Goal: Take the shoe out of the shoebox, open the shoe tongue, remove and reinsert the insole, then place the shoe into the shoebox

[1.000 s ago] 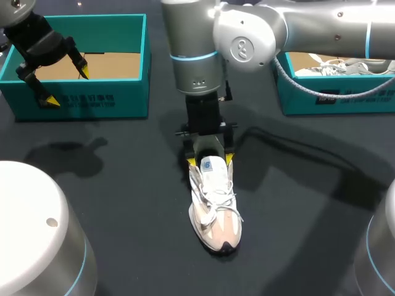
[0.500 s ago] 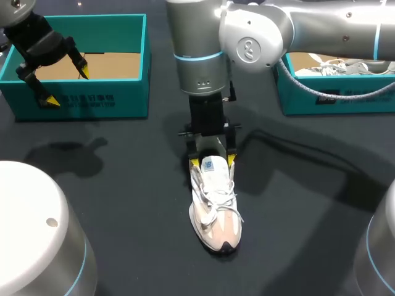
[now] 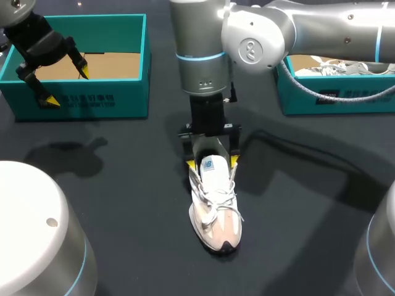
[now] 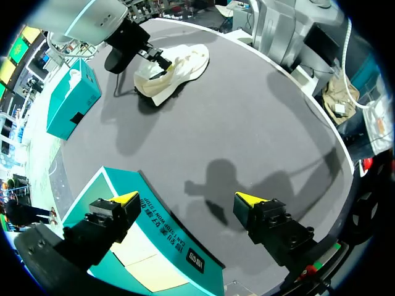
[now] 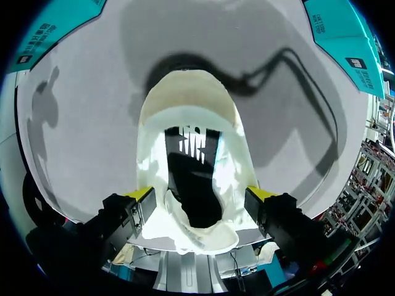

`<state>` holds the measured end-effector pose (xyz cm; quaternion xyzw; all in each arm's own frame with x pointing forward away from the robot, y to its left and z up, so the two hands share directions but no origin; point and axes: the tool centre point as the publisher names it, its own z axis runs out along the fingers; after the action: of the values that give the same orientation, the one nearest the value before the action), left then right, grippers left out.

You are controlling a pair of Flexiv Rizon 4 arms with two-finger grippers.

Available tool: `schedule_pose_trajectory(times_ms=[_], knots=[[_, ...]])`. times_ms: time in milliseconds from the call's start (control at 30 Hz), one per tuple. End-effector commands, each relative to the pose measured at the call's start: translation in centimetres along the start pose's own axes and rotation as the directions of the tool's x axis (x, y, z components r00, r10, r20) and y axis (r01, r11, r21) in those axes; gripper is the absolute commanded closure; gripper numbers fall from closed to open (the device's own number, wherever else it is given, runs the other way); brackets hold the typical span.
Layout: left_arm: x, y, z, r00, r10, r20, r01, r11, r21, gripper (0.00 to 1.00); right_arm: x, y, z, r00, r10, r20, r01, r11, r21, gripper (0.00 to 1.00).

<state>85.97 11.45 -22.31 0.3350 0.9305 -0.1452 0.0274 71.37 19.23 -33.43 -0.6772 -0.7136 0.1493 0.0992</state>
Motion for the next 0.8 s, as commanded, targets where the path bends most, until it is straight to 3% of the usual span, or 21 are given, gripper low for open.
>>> schedule_pose_trajectory(times_ms=[33,200,800], knots=[[0.04,0.01,-0.01,1.0,0.001,-0.001,-0.001,1.0,-0.002,0.0,0.29,-0.54,-0.02,1.0,0.002,0.006,-0.002,1.0,-0.011,0.04],[0.04,0.01,-0.01,1.0,0.001,-0.001,-0.001,1.0,-0.002,0.0,0.46,-0.82,-0.18,1.0,0.002,0.007,-0.001,1.0,-0.024,0.04],[0.04,0.01,-0.01,1.0,0.001,-0.001,-0.001,1.0,-0.002,0.0,-0.49,-0.44,0.23,0.999,0.015,-0.037,-0.016,1.0,-0.026,0.18]])
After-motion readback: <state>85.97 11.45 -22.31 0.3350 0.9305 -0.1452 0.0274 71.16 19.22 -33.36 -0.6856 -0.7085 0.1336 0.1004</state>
